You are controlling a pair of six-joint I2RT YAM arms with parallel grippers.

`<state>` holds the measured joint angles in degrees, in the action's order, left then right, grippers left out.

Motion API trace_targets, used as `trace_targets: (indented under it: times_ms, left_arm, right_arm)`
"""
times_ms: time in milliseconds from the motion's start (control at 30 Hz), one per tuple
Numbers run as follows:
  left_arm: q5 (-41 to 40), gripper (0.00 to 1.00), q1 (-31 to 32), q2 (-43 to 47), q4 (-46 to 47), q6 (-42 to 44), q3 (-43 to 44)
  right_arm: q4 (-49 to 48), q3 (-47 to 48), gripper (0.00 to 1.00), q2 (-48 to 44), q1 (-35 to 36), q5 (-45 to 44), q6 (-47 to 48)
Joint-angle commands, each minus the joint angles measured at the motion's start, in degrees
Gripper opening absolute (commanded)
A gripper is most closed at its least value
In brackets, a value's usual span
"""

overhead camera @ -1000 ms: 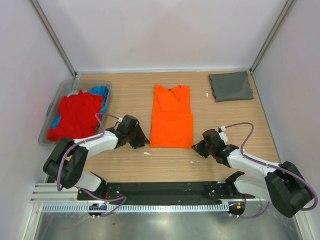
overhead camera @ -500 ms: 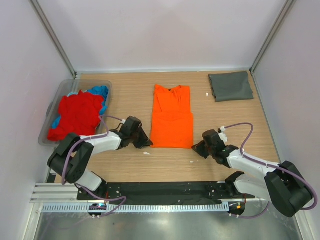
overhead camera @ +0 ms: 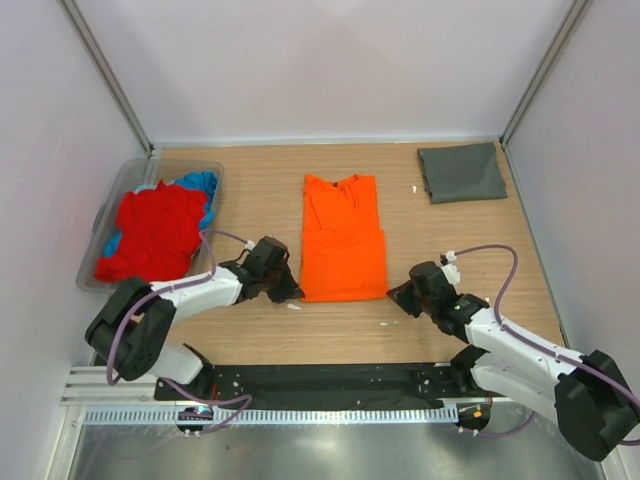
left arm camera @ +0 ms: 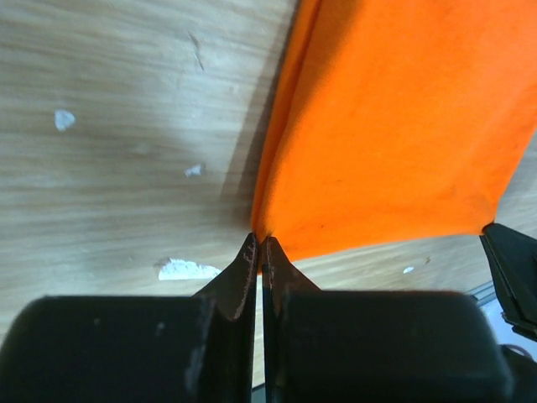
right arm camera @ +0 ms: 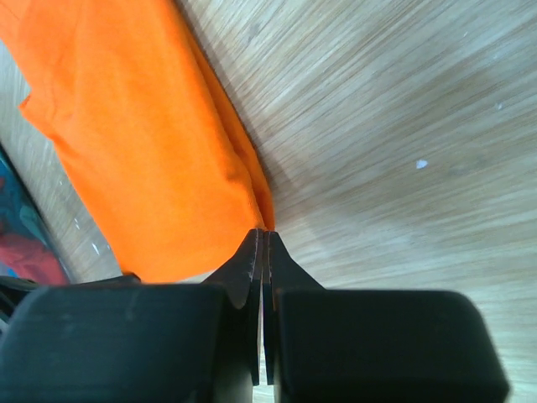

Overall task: Fold and stack the t-shirts
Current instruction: Fold the tshirt

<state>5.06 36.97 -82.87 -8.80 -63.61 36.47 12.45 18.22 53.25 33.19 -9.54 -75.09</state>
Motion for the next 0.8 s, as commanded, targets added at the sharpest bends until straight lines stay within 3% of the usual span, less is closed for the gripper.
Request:
trace_targets:
  times_ms: [0, 433, 767]
  left_arm:
    - [-1.5, 0.0, 1.5, 3.6, -3.1, 0.9, 1.1]
    - [-0.5, 0.0, 2.2, 13.1, -7.3, -0.1, 4.3]
    - [-2.3, 0.0, -1.1, 8.6, -13.8, 4.8, 18.1]
  right_arm:
    - [2.9, 2.6, 0.01, -2.0, 2.0, -3.9, 2.0]
    - [8.4, 9.3, 0.01, -13.0, 7.8, -10.7, 3.9]
    - [7.9, 22.3, 0.01, -4.3, 7.5, -18.2, 14.7]
